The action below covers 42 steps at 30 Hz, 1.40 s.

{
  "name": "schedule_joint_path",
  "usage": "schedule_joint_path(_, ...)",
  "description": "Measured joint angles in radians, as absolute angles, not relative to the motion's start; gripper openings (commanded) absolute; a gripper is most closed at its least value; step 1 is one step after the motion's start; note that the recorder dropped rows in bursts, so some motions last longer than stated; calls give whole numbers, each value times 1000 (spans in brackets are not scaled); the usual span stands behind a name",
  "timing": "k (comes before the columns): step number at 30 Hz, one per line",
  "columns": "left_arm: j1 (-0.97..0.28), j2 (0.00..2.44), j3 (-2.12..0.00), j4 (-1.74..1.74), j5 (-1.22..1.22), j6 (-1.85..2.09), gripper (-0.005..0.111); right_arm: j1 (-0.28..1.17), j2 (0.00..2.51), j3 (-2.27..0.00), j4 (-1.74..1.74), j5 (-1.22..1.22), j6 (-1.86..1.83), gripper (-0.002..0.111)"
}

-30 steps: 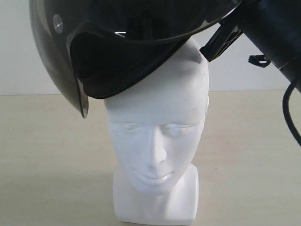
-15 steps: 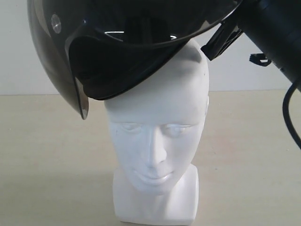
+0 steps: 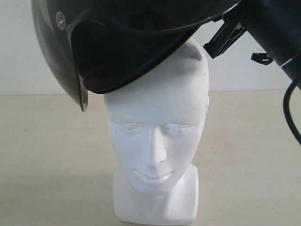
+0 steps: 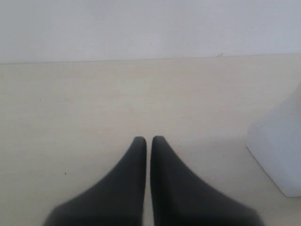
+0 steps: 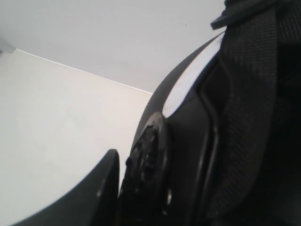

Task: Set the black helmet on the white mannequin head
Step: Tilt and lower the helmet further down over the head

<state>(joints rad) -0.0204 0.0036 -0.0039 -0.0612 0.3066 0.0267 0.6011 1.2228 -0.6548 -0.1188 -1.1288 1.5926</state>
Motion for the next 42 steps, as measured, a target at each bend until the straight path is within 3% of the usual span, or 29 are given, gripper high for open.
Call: schedule_joint_path(42, -20, 4, -4, -61, 307, 27, 4, 605, 1205, -612, 7, -990, 1525, 0)
